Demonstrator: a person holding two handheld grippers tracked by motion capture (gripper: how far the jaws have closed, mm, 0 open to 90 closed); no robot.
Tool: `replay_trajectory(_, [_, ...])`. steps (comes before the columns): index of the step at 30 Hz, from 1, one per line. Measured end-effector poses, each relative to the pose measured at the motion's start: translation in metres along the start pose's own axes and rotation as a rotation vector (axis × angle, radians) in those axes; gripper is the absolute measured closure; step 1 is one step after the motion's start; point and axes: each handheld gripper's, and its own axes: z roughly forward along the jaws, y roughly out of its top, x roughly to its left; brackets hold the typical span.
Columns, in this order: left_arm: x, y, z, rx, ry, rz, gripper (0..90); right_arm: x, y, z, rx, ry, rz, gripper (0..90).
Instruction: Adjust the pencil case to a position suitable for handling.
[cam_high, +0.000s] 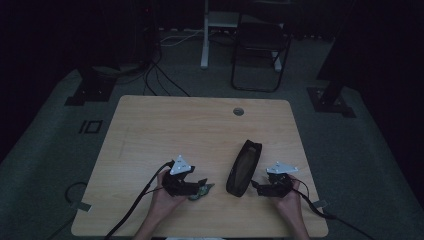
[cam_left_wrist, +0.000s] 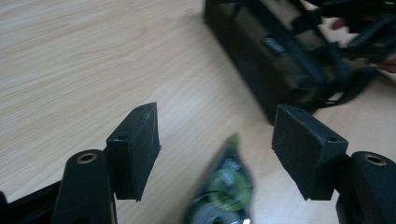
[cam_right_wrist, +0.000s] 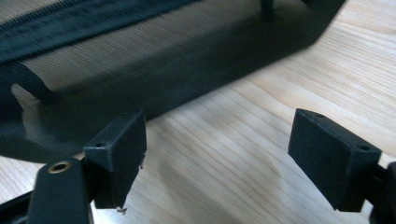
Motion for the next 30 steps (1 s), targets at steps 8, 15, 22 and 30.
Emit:
replay_trajectory(8, [-0.017,0.002,0.012,0.029,-0.025,0.061,30.7,0.011,0.011,0.010,-0.005,0.017,-0.025,16.2])
replay_trajectory(15, [-0.018,0.004,0.032,0.072,0.041,0.106,30.3,0.017,0.025,0.021,-0.025,-0.016,-0.035,15.0])
replay_trajectory(22, [-0.014,0.008,0.050,0.082,0.109,0.108,31.8,0.007,0.025,0.013,-0.036,-0.050,-0.023,14.3])
replay_trajectory(30, [-0.001,0.012,0.046,0.046,0.103,0.052,33.3,-0.028,0.037,-0.002,-0.088,-0.125,0.030,32.9])
